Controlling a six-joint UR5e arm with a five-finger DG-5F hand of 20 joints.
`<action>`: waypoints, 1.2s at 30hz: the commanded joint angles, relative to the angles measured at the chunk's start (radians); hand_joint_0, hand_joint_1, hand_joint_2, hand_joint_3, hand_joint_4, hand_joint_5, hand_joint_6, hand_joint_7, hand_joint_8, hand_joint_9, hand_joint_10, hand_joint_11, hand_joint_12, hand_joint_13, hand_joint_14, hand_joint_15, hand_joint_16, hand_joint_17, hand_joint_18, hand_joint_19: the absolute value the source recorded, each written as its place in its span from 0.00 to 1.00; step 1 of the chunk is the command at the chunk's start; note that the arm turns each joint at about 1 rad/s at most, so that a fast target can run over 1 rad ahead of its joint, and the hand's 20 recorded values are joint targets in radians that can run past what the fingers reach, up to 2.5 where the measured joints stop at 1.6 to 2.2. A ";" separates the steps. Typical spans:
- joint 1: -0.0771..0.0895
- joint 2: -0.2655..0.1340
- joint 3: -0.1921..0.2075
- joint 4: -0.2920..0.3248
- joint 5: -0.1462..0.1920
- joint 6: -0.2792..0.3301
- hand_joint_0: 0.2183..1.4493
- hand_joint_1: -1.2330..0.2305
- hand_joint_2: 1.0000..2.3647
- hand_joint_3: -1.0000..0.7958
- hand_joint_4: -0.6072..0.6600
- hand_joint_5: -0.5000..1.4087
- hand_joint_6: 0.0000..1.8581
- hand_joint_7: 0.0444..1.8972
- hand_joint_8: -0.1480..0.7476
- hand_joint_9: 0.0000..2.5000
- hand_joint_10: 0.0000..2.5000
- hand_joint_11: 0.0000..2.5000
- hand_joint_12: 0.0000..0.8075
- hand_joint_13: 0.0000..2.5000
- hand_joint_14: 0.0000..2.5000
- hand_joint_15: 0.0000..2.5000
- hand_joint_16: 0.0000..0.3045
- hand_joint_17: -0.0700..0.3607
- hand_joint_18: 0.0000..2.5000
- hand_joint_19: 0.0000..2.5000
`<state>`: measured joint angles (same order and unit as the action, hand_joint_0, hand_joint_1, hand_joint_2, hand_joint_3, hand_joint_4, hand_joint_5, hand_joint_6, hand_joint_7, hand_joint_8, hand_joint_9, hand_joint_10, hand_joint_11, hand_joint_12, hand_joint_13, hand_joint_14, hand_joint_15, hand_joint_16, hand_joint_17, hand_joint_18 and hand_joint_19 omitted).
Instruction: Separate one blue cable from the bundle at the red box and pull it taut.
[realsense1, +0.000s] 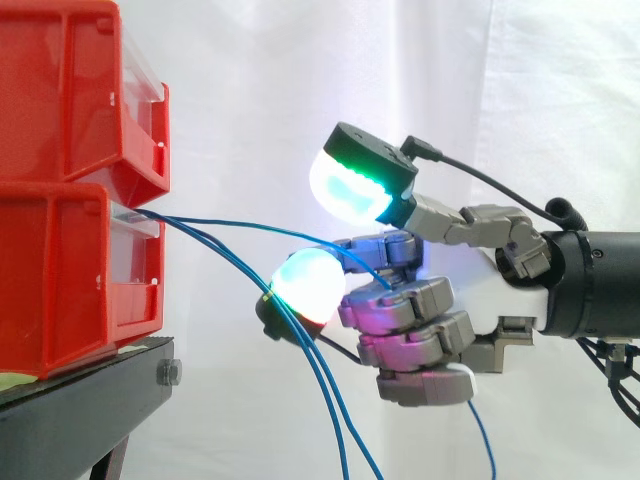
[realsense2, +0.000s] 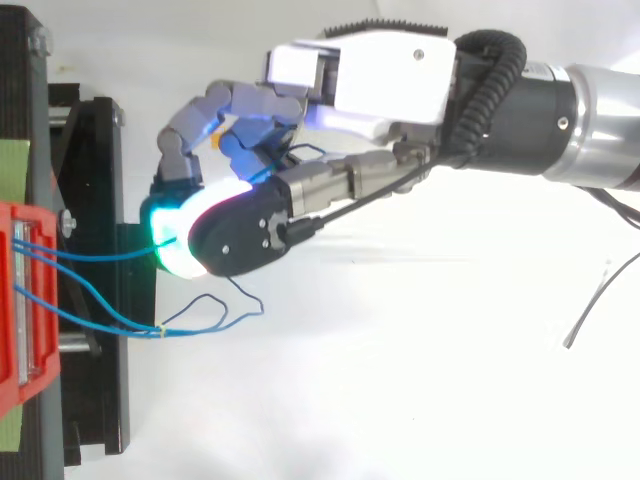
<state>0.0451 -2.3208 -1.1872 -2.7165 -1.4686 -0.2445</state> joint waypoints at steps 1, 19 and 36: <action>-0.002 0.001 -0.002 0.014 0.022 0.021 0.22 0.54 0.00 0.28 0.58 0.17 0.50 0.47 0.51 0.25 1.00 0.56 0.45 0.33 1.00 0.54 0.14 0.39 0.54 0.64; 0.006 0.000 -0.002 -0.009 0.093 0.019 0.32 0.37 0.01 0.40 0.54 0.17 0.51 0.49 0.47 0.24 1.00 0.59 0.42 0.31 1.00 0.56 0.11 0.33 0.55 0.72; 0.027 0.000 0.000 0.004 0.132 0.016 0.34 0.34 0.01 0.43 0.48 0.18 0.51 0.52 0.47 0.25 1.00 0.60 0.41 0.32 1.00 0.57 0.11 0.34 0.55 0.70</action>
<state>0.0709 -2.3206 -1.1874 -2.7119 -1.3373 -0.2280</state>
